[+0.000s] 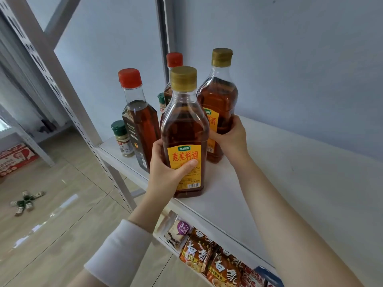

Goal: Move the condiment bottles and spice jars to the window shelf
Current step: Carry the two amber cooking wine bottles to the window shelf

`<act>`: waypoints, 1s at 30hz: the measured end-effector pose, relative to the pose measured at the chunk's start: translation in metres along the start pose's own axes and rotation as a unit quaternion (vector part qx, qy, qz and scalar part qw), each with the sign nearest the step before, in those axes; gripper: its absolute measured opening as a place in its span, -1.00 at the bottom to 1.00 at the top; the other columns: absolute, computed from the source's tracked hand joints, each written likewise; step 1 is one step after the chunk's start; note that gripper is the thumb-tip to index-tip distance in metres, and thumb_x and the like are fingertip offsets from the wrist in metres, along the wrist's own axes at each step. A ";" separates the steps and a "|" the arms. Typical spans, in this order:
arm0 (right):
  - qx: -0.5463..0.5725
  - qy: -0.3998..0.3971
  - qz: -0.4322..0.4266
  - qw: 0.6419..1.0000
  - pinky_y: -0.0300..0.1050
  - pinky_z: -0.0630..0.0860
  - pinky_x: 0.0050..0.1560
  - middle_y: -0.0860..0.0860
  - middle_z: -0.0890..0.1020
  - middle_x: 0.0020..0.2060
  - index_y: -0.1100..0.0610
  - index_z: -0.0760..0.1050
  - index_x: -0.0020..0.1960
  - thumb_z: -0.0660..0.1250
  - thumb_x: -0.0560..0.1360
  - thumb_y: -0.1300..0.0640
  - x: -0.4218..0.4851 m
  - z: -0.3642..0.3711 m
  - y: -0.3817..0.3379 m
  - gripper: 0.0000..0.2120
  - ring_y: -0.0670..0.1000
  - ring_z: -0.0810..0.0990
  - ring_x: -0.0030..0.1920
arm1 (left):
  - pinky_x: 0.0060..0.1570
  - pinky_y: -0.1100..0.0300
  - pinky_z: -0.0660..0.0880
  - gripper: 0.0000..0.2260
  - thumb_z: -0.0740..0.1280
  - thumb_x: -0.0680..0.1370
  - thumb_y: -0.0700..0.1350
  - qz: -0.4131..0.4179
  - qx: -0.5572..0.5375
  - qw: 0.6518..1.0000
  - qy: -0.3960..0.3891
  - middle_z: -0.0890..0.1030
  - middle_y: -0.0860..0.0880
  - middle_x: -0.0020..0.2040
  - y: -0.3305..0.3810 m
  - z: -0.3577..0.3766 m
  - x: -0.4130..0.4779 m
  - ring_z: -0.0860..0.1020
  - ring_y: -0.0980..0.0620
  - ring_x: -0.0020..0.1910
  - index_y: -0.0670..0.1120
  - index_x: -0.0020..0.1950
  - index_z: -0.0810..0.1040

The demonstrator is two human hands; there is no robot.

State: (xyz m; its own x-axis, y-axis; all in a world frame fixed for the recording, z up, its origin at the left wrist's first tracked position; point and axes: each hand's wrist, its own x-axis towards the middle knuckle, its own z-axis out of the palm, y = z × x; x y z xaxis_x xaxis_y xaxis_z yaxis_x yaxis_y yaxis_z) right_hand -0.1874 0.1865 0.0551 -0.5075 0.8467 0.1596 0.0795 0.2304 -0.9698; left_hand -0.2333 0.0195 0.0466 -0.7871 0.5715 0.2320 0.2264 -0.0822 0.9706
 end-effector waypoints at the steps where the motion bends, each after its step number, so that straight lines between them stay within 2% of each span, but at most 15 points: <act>1: 0.001 0.002 0.000 1.000 -0.28 0.46 -0.08 -0.06 0.58 0.07 0.09 0.39 0.20 0.56 0.24 0.02 -0.002 -0.002 -0.001 -0.39 -0.09 0.55 0.02 | -0.28 0.46 0.50 -0.51 0.49 0.26 -0.13 0.004 0.003 1.000 0.009 0.56 0.12 -0.10 0.000 0.000 -0.001 0.58 0.36 -0.20 0.10 0.06 0.32; 3: 0.007 0.003 -0.001 1.000 -0.25 0.51 -0.07 -0.11 0.57 0.00 0.06 0.41 0.17 0.56 0.24 0.02 -0.009 -0.007 -0.001 -0.43 -0.10 0.56 0.00 | -0.29 0.47 0.50 -0.50 0.49 0.30 -0.22 0.008 0.005 1.000 0.021 0.56 0.12 -0.10 0.000 0.000 -0.002 0.58 0.37 -0.21 0.03 0.10 0.33; 5: 0.013 0.001 -0.002 1.000 -0.12 0.56 0.03 -0.08 0.59 0.02 0.04 0.41 0.15 0.56 0.25 0.04 -0.019 -0.015 -0.001 -0.46 -0.07 0.59 0.04 | -0.29 0.48 0.49 -0.50 0.49 0.30 -0.23 0.011 0.004 1.000 0.026 0.56 0.12 -0.10 0.002 -0.002 -0.007 0.57 0.38 -0.22 -0.01 0.12 0.32; 9: 0.027 -0.010 -0.012 1.000 -0.01 0.59 0.06 -0.01 0.61 0.09 0.04 0.38 0.16 0.55 0.27 0.08 -0.044 -0.031 -0.003 -0.45 -0.02 0.60 0.09 | -0.29 0.48 0.49 -0.47 0.49 0.25 -0.14 0.022 0.002 0.999 0.030 0.55 0.14 -0.10 0.010 -0.012 -0.024 0.57 0.39 -0.21 -0.04 0.12 0.32; 13: 0.057 -0.036 -0.029 0.997 -0.22 0.58 -0.11 -0.20 0.60 -0.07 -0.06 0.37 0.09 0.51 0.28 0.09 -0.073 -0.039 -0.016 -0.53 -0.19 0.61 -0.06 | -0.26 0.43 0.53 -0.52 0.43 0.14 0.01 0.023 -0.007 0.998 0.053 0.56 0.13 -0.11 0.021 -0.032 -0.044 0.58 0.37 -0.21 0.12 0.00 0.34; 15: 0.083 -0.068 -0.035 0.994 -0.24 0.58 -0.13 -0.20 0.60 -0.08 -0.07 0.39 0.07 0.49 0.27 0.04 -0.089 -0.037 -0.024 -0.56 -0.18 0.62 -0.07 | -0.27 0.41 0.54 -0.50 0.47 0.13 0.06 0.021 -0.014 0.998 0.065 0.56 0.12 -0.11 0.024 -0.046 -0.053 0.59 0.34 -0.20 0.13 -0.02 0.34; 17: 0.105 -0.106 -0.038 0.988 -0.23 0.60 -0.14 -0.16 0.64 -0.09 -0.08 0.42 0.04 0.54 0.22 -0.02 -0.105 -0.028 -0.030 -0.54 -0.14 0.65 -0.08 | -0.27 0.38 0.55 -0.39 0.57 0.08 0.12 0.021 -0.011 0.997 0.076 0.58 0.10 -0.10 0.026 -0.062 -0.062 0.61 0.28 -0.17 0.13 0.01 0.35; 21: 0.138 -0.177 -0.034 0.974 -0.25 0.59 -0.21 -0.18 0.69 -0.19 -0.07 0.46 0.00 0.48 0.09 -0.09 -0.130 0.011 -0.038 -0.50 -0.12 0.67 -0.10 | -0.28 0.38 0.53 -0.47 0.56 0.20 0.00 0.023 -0.012 0.995 0.101 0.58 0.08 -0.08 0.028 -0.101 -0.077 0.62 0.26 -0.17 0.09 0.04 0.35; 24: 0.149 -0.224 -0.021 0.963 -0.27 0.58 -0.22 -0.19 0.69 -0.21 -0.04 0.46 -0.01 0.46 0.08 -0.10 -0.147 0.052 -0.045 -0.49 -0.12 0.67 -0.12 | -0.25 0.36 0.55 -0.42 0.57 0.15 0.05 0.020 -0.001 0.991 0.130 0.58 0.07 -0.05 0.028 -0.141 -0.088 0.62 0.23 -0.13 0.09 0.05 0.36; 26: 0.147 -0.260 -0.023 0.954 -0.26 0.58 -0.21 -0.19 0.69 -0.22 -0.06 0.46 -0.03 0.51 0.11 -0.01 -0.158 0.084 -0.050 -0.54 -0.14 0.67 -0.13 | -0.21 0.31 0.57 -0.43 0.46 0.14 0.14 0.011 0.001 0.988 0.154 0.59 0.06 -0.03 0.024 -0.173 -0.095 0.63 0.18 -0.10 0.08 0.07 0.37; 28: 0.164 -0.293 -0.018 0.942 -0.30 0.57 -0.27 -0.16 0.69 -0.27 -0.05 0.45 -0.05 0.55 0.15 0.16 -0.170 0.121 -0.057 -0.56 -0.17 0.67 -0.19 | -0.20 0.29 0.58 -0.39 0.43 0.13 0.16 0.003 0.001 0.984 0.177 0.60 0.03 -0.01 0.019 -0.207 -0.102 0.63 0.15 -0.09 0.02 0.11 0.38; 30: 0.180 -0.323 -0.011 0.929 -0.32 0.56 -0.32 -0.12 0.69 -0.30 -0.03 0.45 -0.06 0.54 0.15 0.21 -0.184 0.161 -0.065 -0.55 -0.18 0.67 -0.25 | -0.21 0.29 0.57 -0.41 0.44 0.13 0.16 -0.004 0.007 0.981 0.194 0.61 0.03 -0.01 0.015 -0.246 -0.108 0.63 0.14 -0.09 0.03 0.10 0.39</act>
State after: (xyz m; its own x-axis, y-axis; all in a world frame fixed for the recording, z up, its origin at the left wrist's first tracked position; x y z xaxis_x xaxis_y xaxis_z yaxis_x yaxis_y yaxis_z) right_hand -0.2376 -0.0612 0.0588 -0.9241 0.3518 0.1496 -0.1704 -0.0287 -0.9850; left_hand -0.2861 -0.2441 0.0521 -0.9472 0.2182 0.2349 0.2258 -0.0657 0.9719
